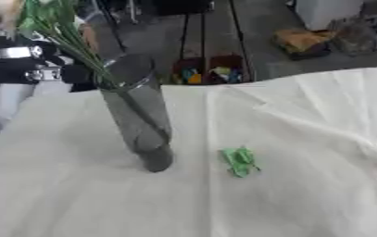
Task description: Arrange flowers into the vase.
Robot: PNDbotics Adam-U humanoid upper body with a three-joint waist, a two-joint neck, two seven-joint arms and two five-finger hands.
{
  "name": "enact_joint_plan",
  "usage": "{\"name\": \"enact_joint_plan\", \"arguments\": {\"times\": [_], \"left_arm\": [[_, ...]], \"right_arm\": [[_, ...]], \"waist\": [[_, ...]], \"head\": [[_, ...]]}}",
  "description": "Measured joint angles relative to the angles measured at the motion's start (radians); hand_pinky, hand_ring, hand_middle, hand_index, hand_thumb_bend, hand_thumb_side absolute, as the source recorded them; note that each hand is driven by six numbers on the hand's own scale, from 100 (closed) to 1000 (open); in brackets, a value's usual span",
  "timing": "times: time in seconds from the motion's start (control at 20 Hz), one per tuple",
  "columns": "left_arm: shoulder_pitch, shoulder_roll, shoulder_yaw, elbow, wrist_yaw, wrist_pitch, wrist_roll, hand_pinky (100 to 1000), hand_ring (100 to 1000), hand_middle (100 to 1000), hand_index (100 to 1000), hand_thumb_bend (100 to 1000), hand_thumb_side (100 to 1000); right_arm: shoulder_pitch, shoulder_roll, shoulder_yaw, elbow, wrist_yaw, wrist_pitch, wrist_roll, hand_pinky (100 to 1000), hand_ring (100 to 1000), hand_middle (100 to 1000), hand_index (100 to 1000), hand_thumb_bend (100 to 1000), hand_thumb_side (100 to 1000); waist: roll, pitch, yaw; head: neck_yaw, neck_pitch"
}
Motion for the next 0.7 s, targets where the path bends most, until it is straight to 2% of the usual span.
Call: {"name": "enact_joint_plan", "arguments": {"times": [0.7], "left_arm": [[0.058,0.039,0.02,-0.013,0.02,-0.025,-0.003,1000,1000,1000,1000,1000,1000]], "right_arm": [[0.0,0.0,-0.002,0.0,0.0,0.004,-0.005,633,552,469,727,100,1000]], "waist": [[0.001,0.004,0.002]], "head": [[-0.002,-0.001]]}}
